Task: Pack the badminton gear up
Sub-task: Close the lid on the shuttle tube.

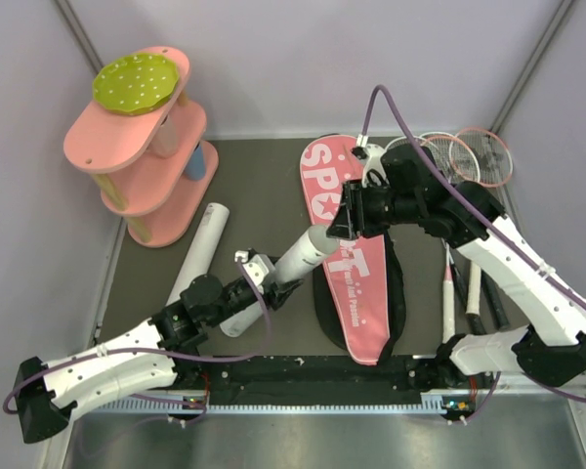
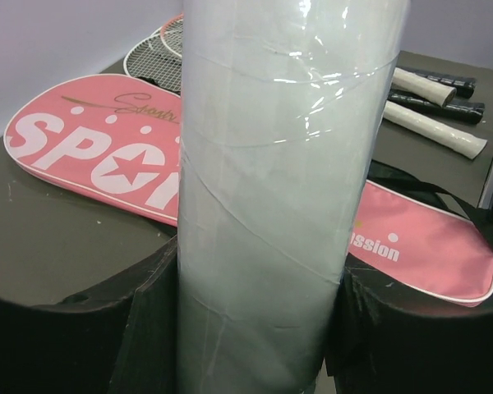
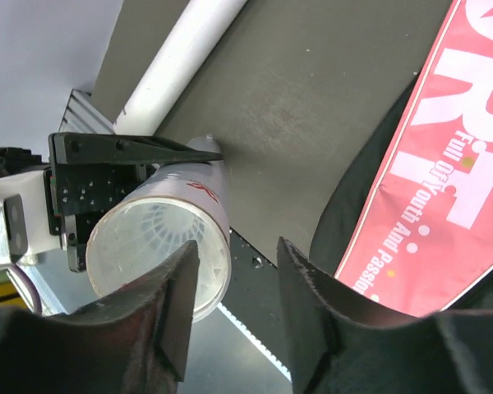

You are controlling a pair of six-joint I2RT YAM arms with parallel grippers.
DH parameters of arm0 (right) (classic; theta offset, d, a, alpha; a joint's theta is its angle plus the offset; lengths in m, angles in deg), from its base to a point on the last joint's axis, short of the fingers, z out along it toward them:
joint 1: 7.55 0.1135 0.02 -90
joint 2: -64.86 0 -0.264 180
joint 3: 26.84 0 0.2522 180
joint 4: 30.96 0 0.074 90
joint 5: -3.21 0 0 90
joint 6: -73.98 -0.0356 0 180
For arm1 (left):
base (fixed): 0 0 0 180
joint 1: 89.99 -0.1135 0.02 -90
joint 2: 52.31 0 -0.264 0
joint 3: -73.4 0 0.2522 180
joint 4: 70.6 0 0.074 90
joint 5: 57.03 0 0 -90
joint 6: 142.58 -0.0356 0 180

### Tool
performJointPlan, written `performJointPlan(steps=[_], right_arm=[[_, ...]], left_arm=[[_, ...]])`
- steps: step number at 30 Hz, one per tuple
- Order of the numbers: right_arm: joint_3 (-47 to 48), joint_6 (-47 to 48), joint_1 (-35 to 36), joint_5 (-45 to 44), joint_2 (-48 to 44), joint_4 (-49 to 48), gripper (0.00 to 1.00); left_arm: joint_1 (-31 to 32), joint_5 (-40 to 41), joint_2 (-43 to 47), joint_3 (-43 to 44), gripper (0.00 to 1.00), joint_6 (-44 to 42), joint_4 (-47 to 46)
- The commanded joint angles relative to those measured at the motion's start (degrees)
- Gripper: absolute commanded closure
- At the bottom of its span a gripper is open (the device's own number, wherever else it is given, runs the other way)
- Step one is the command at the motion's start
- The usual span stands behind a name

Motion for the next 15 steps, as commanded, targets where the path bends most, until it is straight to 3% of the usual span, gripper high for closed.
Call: performJointPlan(steps=[1,4,7,13,15], right_arm=[[-0.9,0.0,-0.4,-0.1,-0.9,1.5,0.62],[-2.3,-0.1,-0.3,0.6,-1.3,0.8,0.76],[-3.7,-0.1,-0.3,-1.5,-2.6,0.0,0.99],[-7.7,2.0,-1.8,-4.4,-9.3,-7.1,1.00],[-9.9,2.4,-4.1,-0.4,-12.8,-9.4,1.00]], left_arm=[[0.1,1.4,-0.2,1.6,0.92,-1.6,-0.9],[0.1,1.2,-0.5,1.4,0.92,-1.7,-1.0],[0.1,0.8,-0.5,1.4,0.92,-1.6,-1.2],[0.1,-0.7,0.8,-0.3,0.93,-1.2,-3.4],[0.1,-1.2,2.0,-1.7,0.93,-0.7,-4.5]])
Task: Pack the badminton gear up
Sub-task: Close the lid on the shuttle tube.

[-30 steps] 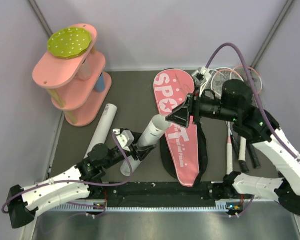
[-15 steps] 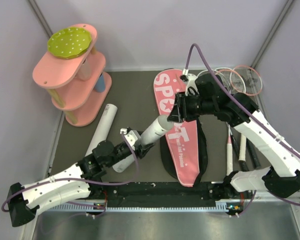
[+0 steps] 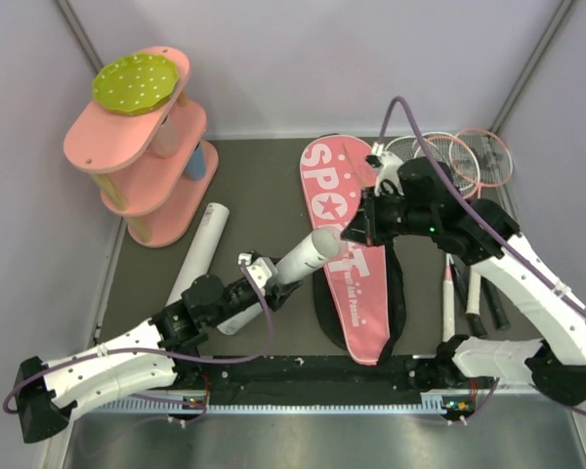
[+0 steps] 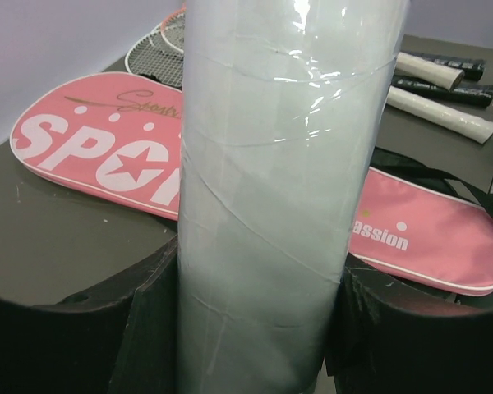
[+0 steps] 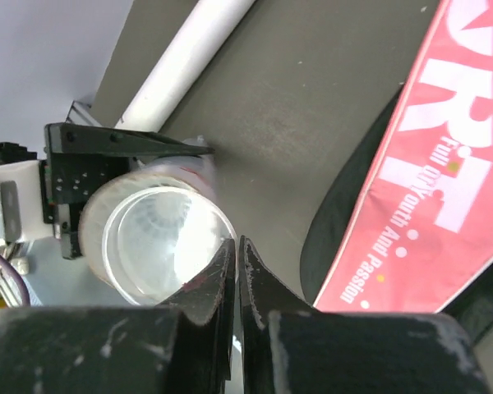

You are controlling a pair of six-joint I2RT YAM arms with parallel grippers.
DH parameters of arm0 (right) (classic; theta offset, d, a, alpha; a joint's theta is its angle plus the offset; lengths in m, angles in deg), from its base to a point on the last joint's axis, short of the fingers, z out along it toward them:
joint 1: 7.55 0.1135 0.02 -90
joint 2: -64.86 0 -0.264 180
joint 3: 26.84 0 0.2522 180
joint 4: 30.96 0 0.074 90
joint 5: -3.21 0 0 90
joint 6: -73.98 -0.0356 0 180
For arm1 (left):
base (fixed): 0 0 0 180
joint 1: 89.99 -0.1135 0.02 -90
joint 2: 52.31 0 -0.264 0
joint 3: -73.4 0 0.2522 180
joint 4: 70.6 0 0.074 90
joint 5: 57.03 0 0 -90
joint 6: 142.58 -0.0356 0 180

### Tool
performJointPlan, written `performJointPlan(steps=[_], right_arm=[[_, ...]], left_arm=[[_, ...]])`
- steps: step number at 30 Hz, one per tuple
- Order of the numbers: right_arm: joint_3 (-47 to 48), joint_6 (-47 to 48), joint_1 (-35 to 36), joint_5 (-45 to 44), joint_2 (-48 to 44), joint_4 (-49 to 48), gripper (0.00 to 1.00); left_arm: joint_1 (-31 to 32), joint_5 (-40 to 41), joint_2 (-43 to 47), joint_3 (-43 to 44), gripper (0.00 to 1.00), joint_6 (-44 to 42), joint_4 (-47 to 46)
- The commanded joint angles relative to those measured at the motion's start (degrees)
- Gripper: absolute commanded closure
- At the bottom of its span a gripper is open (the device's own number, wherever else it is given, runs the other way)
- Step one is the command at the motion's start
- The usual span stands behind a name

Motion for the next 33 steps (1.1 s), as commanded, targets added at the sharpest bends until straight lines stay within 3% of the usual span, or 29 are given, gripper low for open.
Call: performJointPlan(steps=[1,4,8,18,33], right_arm=[[-3.3,2.3,-5.6,2.8,-7.9,-7.3,1.00],[-6.0,2.4,-9.6,15.3,-9.9,-10.8,1.00],[-8.8,1.7,-9.5,20.6,-9.7,-15.5,1.00],[-8.5,2.0,-7.1,18.1,-7.7,-17.2,1.00],[-3.5,6.3,0.7,7.0,-6.5,-9.3,1.00]], left_arm=[[0.1,-3.3,3.0,-2.2,0.93,2.2,-6.5],[0.1,-5.1,4.9,-4.0,0.92,2.8,-8.5],[0.1,-7.6,5.7,-4.8,0.92,2.8,-9.6],[0.1,-8.8,4.4,-3.8,0.89,2.9,-9.1],[0.1,-6.6,1.9,-1.9,0.84,2.9,-8.2]])
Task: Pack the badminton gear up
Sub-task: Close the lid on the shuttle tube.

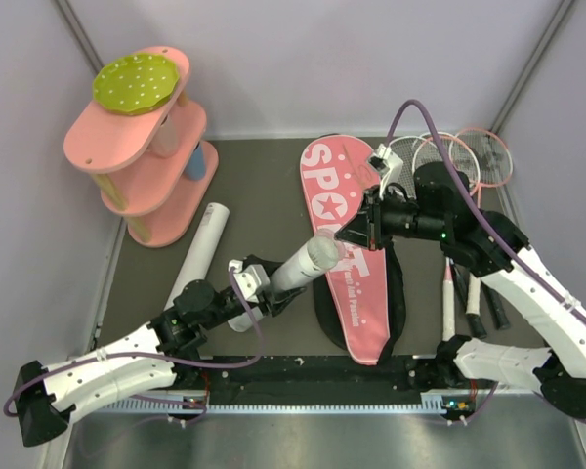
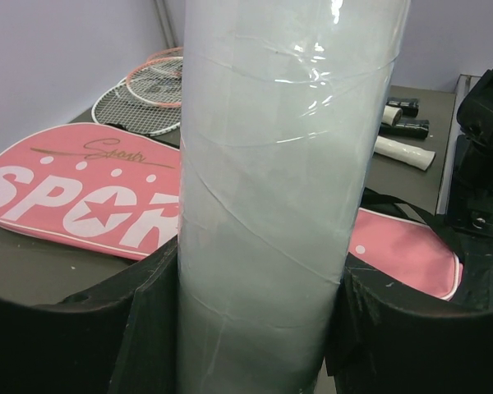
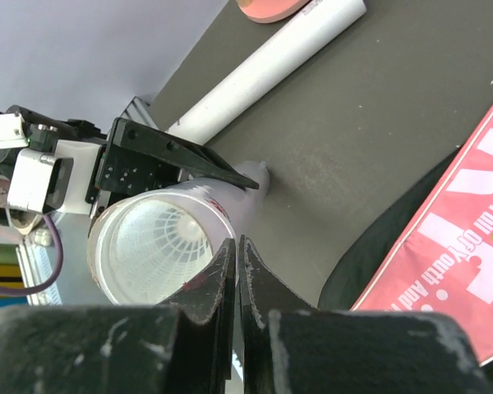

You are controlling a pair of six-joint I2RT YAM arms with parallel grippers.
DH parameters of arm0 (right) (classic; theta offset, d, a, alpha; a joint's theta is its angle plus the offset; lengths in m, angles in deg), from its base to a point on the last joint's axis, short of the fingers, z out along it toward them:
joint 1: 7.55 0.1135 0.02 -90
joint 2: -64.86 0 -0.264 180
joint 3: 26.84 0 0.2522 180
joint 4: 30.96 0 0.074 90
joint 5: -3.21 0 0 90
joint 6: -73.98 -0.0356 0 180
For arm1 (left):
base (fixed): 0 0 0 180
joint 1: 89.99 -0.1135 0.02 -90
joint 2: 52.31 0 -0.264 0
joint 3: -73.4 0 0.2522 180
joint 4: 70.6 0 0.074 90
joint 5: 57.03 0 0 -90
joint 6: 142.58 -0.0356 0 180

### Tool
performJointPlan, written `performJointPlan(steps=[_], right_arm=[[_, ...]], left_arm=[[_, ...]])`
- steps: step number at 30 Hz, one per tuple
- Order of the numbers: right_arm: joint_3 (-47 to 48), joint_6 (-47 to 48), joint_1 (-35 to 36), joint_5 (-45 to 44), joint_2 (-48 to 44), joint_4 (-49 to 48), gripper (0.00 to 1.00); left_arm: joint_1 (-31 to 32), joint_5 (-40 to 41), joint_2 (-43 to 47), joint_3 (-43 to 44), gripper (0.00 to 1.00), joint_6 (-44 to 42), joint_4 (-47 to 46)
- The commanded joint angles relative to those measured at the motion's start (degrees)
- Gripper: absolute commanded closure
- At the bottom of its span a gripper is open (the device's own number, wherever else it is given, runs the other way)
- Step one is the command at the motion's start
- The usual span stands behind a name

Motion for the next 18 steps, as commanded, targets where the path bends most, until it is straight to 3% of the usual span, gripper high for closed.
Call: performJointPlan(steps=[1,18], right_arm=[[3.9,2.8,2.3,-4.7,-0.3,3.2,1.00],[6.2,3.4,9.4,-18.5,1.6,5.8,1.00]], left_arm=[[0.2,2.1,-0.8,1.6,0.84,1.7,-0.2],[0.1,1.9,-1.7,2.7,0.83,1.7,0.5]])
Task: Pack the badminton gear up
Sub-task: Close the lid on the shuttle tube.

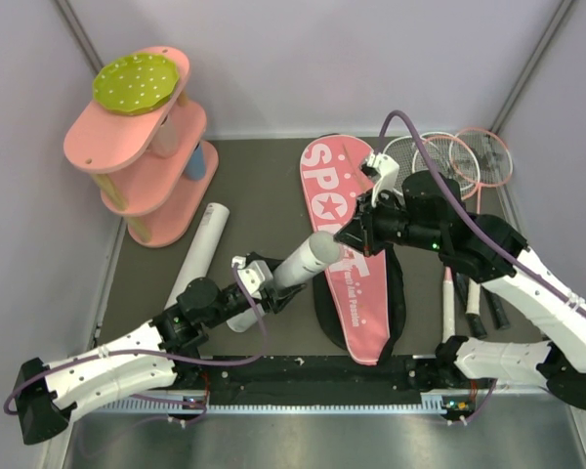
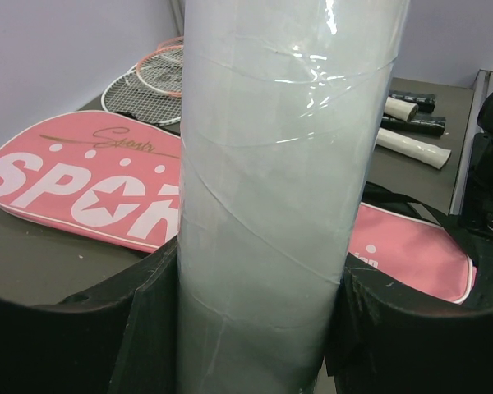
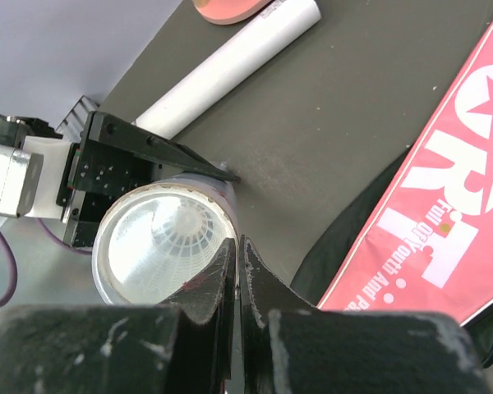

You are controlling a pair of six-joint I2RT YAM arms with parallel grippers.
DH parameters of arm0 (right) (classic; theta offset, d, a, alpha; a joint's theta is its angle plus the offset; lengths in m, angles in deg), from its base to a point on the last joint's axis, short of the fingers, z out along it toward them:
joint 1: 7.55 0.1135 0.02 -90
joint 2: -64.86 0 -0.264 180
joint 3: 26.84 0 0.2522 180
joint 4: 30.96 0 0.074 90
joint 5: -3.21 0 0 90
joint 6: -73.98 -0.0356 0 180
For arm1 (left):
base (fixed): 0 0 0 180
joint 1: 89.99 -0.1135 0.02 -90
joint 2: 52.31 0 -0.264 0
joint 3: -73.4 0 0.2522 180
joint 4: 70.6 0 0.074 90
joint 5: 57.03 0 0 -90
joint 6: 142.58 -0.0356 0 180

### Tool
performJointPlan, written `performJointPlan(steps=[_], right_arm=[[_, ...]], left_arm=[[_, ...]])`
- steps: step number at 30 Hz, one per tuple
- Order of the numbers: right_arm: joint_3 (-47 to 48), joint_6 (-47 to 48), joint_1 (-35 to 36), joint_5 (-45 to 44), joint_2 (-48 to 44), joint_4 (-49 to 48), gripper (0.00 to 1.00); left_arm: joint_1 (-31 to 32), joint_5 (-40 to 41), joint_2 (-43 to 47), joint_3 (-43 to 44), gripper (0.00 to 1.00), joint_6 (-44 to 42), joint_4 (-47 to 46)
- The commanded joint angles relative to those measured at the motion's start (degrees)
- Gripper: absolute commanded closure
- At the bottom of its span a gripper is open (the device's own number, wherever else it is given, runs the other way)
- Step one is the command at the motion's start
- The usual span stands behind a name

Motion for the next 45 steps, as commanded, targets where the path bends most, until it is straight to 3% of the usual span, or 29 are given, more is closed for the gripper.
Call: performJointPlan(steps=[1,45], right_arm=[[3.6,0.2,1.1,-4.3,1.2,2.4,1.00],[3.2,0.3,6.0,-13.1,1.8,2.6,1.00]], left_arm=[[0.1,-0.1,-0.3,1.6,0.84,1.5,0.0],[0.1,-0.8,-0.4,1.0,0.83,3.5,-3.6]])
